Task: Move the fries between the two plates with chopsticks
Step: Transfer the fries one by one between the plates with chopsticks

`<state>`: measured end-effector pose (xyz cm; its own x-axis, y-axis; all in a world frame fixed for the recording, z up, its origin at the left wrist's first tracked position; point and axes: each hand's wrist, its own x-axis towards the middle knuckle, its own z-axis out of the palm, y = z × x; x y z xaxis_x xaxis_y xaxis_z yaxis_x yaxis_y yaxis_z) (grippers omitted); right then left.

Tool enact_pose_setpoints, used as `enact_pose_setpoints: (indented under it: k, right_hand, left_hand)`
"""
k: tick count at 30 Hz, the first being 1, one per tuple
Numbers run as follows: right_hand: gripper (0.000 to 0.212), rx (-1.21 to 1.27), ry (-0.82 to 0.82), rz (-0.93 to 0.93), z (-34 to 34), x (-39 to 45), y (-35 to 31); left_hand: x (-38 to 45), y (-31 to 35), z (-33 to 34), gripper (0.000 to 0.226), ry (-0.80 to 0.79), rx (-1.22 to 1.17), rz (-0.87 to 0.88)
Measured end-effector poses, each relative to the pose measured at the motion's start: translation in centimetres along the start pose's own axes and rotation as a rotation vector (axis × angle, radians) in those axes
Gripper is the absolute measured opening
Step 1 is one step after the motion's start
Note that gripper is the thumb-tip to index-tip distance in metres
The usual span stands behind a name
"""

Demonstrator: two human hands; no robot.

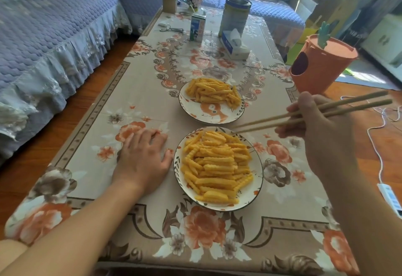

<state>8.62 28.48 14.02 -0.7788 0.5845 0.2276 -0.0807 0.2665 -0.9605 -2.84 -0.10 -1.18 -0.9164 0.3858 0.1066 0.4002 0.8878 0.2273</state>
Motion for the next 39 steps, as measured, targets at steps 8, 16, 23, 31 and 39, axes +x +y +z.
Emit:
enact_pose_setpoints:
  k: [8,16,23,31,39]
  right_hand:
    - [0.028,-0.113,-0.012,-0.046,6.0,7.6,5.1]
    - [0.027,-0.184,0.018,-0.172,9.8,9.7,6.4]
    - [0.032,-0.319,-0.028,-0.242,9.7,10.5,6.7]
    - [0.031,-0.243,-0.011,-0.211,8.9,10.6,6.3]
    - [0.035,-0.048,-0.029,-0.124,4.5,6.7,0.9]
  left_hand:
    - [0.0,0.0,-0.1,0.056,-0.003,-0.012,0.003]
    - [0.2,-0.2,0.1,0.055,-0.027,0.000,0.005]
    - [0.3,-0.4,0.3,0.056,-0.030,0.011,0.008]
    - [0.4,-0.4,0.3,0.055,-0.026,-0.008,0.001]
    - [0.3,-0.2,0.0,0.055,-0.009,-0.028,-0.007]
